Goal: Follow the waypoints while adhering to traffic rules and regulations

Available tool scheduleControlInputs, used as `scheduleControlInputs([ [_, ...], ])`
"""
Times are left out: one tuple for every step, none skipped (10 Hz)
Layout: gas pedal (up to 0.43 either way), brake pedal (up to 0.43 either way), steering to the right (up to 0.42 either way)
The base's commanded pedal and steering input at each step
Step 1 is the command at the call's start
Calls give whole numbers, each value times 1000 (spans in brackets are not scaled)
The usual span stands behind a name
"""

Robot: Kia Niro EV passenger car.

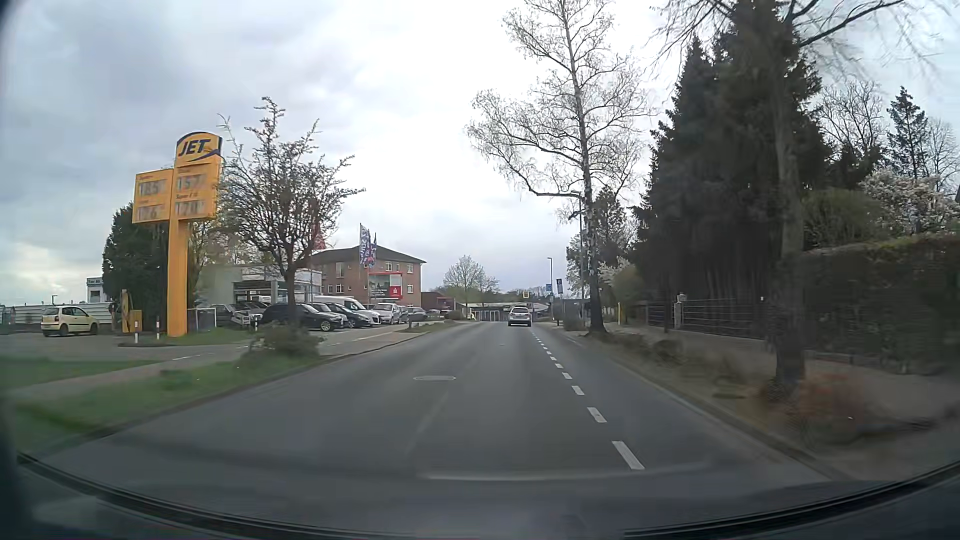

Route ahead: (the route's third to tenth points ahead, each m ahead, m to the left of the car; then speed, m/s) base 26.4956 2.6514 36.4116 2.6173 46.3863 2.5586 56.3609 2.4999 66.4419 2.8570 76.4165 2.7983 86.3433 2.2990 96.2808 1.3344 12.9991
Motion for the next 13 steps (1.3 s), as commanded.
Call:
scheduleControlInputs([
  [177, 0, -1],
  [177, 0, -1],
  [177, 0, -1],
  [177, 0, -1],
  [177, 0, -1],
  [177, 0, -1],
  [177, 0, -1],
  [177, 0, 0],
  [177, 0, 0],
  [177, 0, 1],
  [177, 0, 1],
  [177, 0, 0],
  [177, 0, 1],
])
